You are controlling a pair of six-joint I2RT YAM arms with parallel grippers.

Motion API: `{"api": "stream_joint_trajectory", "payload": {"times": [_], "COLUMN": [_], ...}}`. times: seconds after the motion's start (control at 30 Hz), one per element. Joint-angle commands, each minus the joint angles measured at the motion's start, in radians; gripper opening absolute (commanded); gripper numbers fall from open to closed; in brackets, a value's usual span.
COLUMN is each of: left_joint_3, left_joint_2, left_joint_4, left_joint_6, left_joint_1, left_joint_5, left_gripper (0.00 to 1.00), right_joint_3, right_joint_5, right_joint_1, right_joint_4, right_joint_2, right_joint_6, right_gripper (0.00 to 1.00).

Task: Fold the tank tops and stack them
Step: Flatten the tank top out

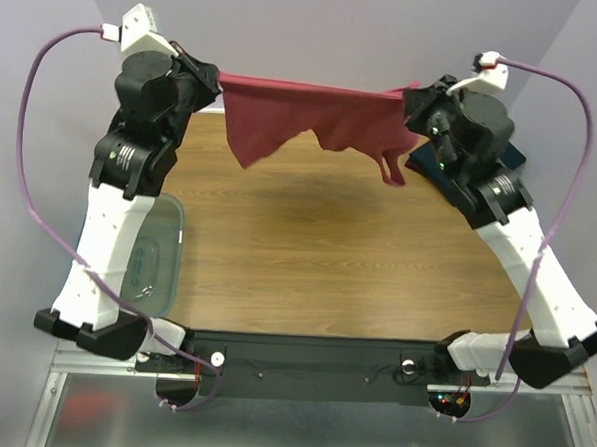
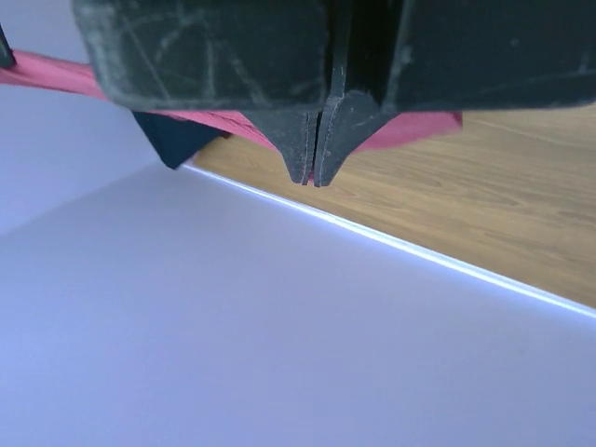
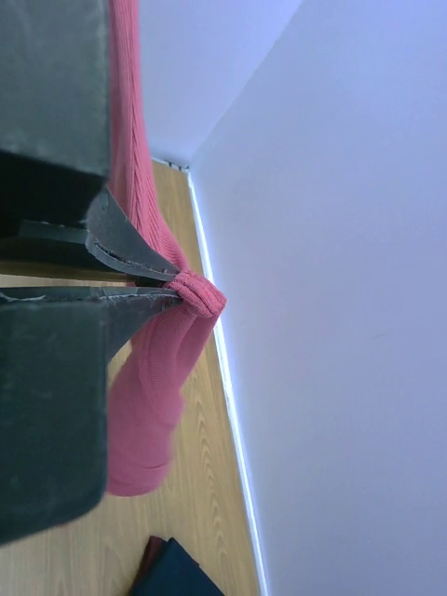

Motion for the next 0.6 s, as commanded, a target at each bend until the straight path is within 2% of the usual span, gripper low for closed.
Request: {"api": "stream_joint_trajectory", "payload": {"times": [0.0,0.13,0.23,0.3,0.4,0.47,0.5,0.57], "left_joint_3": [-0.074,-0.132,-0.189,-0.282,-0.400,-0.570,-0.571,-0.725], "left_joint_2": [-0.079,-0.104,-0.100,-0.109,-0.129,-0.135,-0.136,-0.138], "left_joint_4": [0.052,0.089,0.121,0.151,0.197,0.215,0.224,0.272], "left_joint_6": [0.023,0.008,-0.029,-0.082,-0.153,-0.214,-0.239,-0.276], "left_joint_1": [-0.028,-0.160,-0.208,-0.216,-0.214,-0.200,-0.190,-0.161], "left_joint_5": [0.057,0.048,0.071,0.094,0.039,-0.010,-0.013,0.000], "left_gripper": [0.00,0.00,0.00,0.00,0.00,0.00,0.00,0.00], "right_joint_3": [-0.015,-0.027,0.019,0.068,0.138,0.161,0.169,0.178], "right_joint_5": [0.084,0.138,0.124,0.089,-0.040,-0.137,-0.166,-0.246], "right_joint_1": [-0.009,-0.011,-0.011,-0.011,-0.011,-0.011,-0.011,-0.011], "right_joint_4": [0.005,0.006,0.005,0.005,0.002,0.000,-0.001,-0.001], "right_joint_2": [-0.126,-0.169,-0.118,-0.028,0.114,0.280,0.341,0.490], "right_joint_6": [-0.053,-0.085,-0.124,-0.144,-0.162,-0.151,-0.144,-0.109], "right_gripper": [0.00,0.00,0.00,0.00,0.00,0.00,0.00,0.01]}}
